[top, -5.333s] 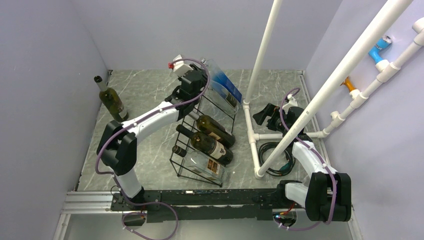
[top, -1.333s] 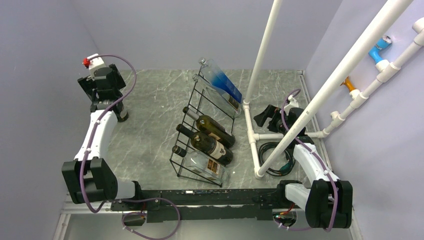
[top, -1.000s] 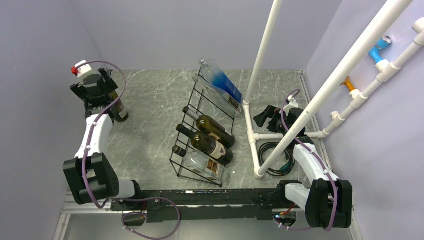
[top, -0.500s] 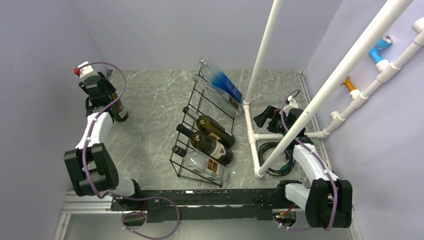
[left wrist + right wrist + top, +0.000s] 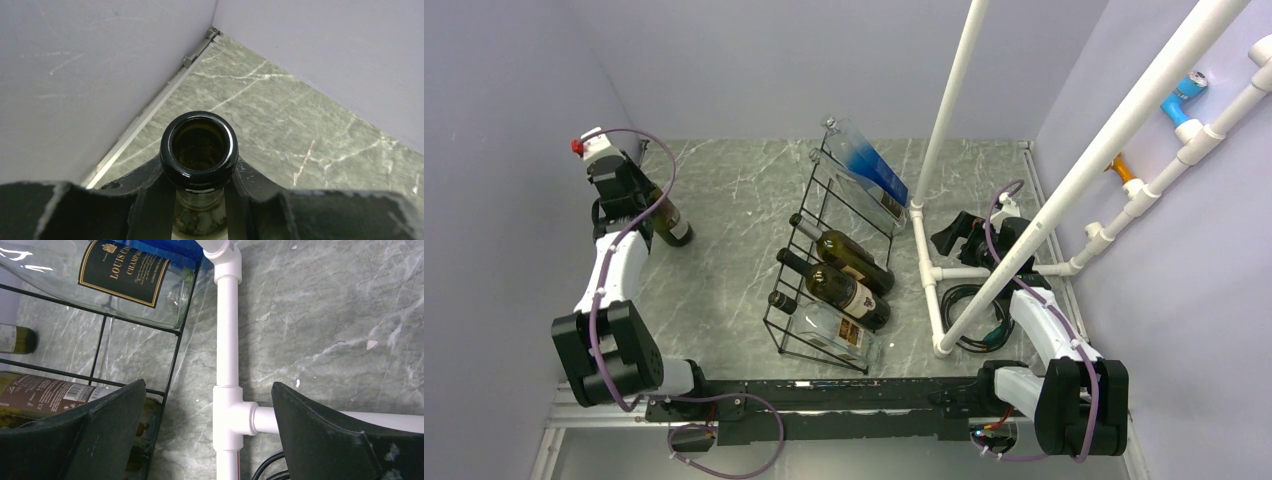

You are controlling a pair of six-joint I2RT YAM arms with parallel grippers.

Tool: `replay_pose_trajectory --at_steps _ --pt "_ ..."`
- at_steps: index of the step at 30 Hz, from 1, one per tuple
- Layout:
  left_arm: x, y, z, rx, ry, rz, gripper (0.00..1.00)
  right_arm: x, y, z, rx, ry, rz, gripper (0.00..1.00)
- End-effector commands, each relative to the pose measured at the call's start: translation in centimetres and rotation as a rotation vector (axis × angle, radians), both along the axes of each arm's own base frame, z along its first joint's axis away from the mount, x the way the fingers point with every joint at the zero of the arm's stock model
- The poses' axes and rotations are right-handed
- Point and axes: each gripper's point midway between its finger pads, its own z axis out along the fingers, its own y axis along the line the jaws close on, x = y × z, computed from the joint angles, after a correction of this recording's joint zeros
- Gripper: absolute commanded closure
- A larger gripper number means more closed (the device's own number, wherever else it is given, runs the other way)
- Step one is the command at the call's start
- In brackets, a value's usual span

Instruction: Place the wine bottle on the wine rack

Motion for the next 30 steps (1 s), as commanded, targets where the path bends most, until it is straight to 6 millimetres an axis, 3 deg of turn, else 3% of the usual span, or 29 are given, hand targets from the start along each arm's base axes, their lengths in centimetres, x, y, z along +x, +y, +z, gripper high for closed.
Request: replay_pose_trajectory --at_steps 1,7,21,26,30 --pt "-1.2 -1.9 5.7 -0.037 -0.183 -0.053 0.92 0.6 0.2 1.1 0.003 -0.055 0.014 0.00" --pt "-1.9 -3.9 7.4 -0.129 -0.245 -0.113 1.00 0.7 0.2 0.9 0.002 -0.052 0.011 0.00" --pt "-4.2 -7.8 10.2 -0.299 -0.421 -0.239 1.00 0.9 0.1 0.4 0.000 -0.038 0.008 0.00" --pt "-5.7 -8.6 14.2 -0.307 -0.498 -0.269 1.00 0.9 0.1 0.4 -0.003 -0.037 0.006 0.00" --pt "-7.2 -10.4 17.1 -0.358 -0.567 -0.343 1.00 0.9 0.1 0.5 0.000 -0.038 0.008 0.00"
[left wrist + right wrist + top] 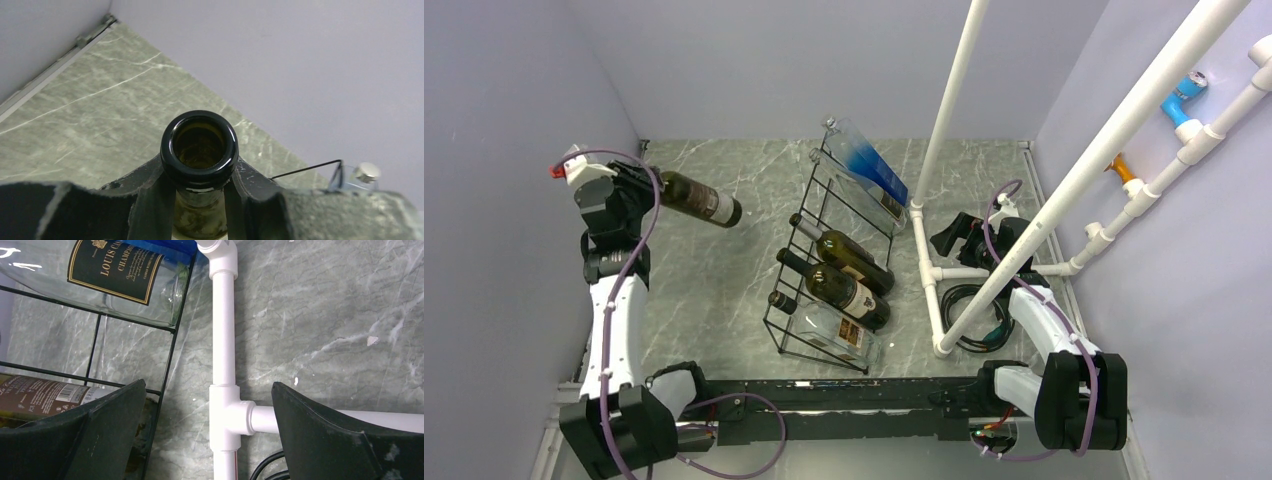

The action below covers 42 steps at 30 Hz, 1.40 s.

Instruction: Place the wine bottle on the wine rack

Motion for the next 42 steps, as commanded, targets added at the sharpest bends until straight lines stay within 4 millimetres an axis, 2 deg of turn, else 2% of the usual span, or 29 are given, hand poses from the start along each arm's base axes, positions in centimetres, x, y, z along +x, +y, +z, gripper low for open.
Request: replay_pose_trajectory --at_steps 1,13,19,22,28,34,42 --pt "-2.3 -3.0 12.2 -0.053 -0.355 -0.110 1.00 0.8 0.2 1.2 0.002 -0.059 0.011 0.00" --pt "-5.9 -9.8 18.5 -0.206 -0.545 -0.420 1.00 0.5 0.3 1.6 0.007 -0.071 0.018 0.00" --pt "-7.2 -13.6 20.4 -0.194 -0.597 -0.515 1.00 0.5 0.4 1.6 0.010 -0.072 0.021 0.00" --pt "-7.4 -16.1 20.9 -0.204 -0.607 -0.586 1.00 0.4 0.4 1.7 0.009 -0.073 0.023 0.00" --pt "-6.6 -21.1 20.0 -0.238 -0.570 -0.695 1.00 0.4 0.4 1.8 0.008 -0.075 0.021 0.00" --pt "-4.9 -24.9 18.3 -0.257 -0.512 -0.742 1.00 0.4 0.3 1.8 0.006 -0.075 0.020 0.00" --pt "-3.1 -29.5 15.7 -0.193 -0.440 -0.758 1.00 0.3 0.4 1.9 0.005 -0.078 0.021 0.00"
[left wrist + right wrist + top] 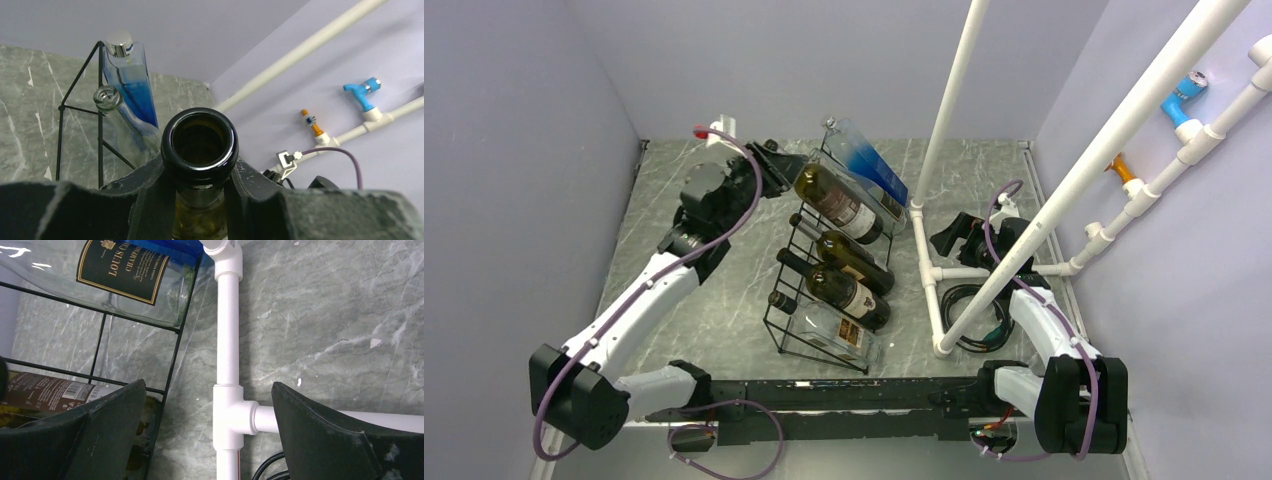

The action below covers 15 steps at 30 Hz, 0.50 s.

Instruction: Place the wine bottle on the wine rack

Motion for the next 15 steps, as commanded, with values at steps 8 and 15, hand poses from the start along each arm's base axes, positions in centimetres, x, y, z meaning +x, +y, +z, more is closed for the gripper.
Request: replay_pose_trajectory --at_steps 8,15 --pt "0.5 -3.7 4.1 0.076 -0.195 0.081 1.00 0.4 0.3 1.6 0.003 -0.067 0.016 0.00" --pt "1.1 -5.9 2.1 0.160 -0.183 0.109 1.00 0.4 0.3 1.6 0.004 -0.065 0.017 0.00"
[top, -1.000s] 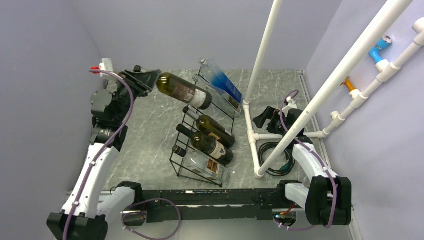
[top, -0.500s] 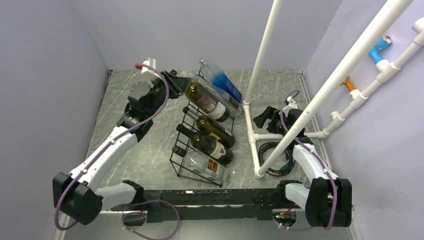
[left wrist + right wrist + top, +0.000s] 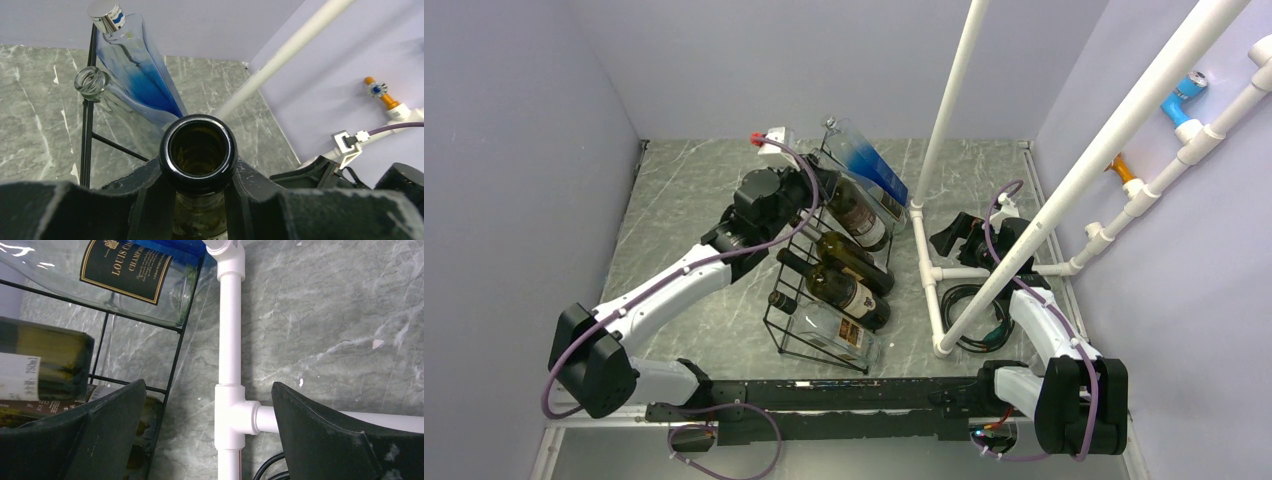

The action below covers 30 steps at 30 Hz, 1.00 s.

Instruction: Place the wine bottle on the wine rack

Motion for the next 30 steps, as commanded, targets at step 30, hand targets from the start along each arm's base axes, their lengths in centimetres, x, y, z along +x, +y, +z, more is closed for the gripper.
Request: replay_pose_trajectory --at_steps 30 --pt "2.1 -4.1 -4.8 0.001 0.081 0.052 1.00 0.5 0.3 1.2 0.008 -0.056 0.019 0.00"
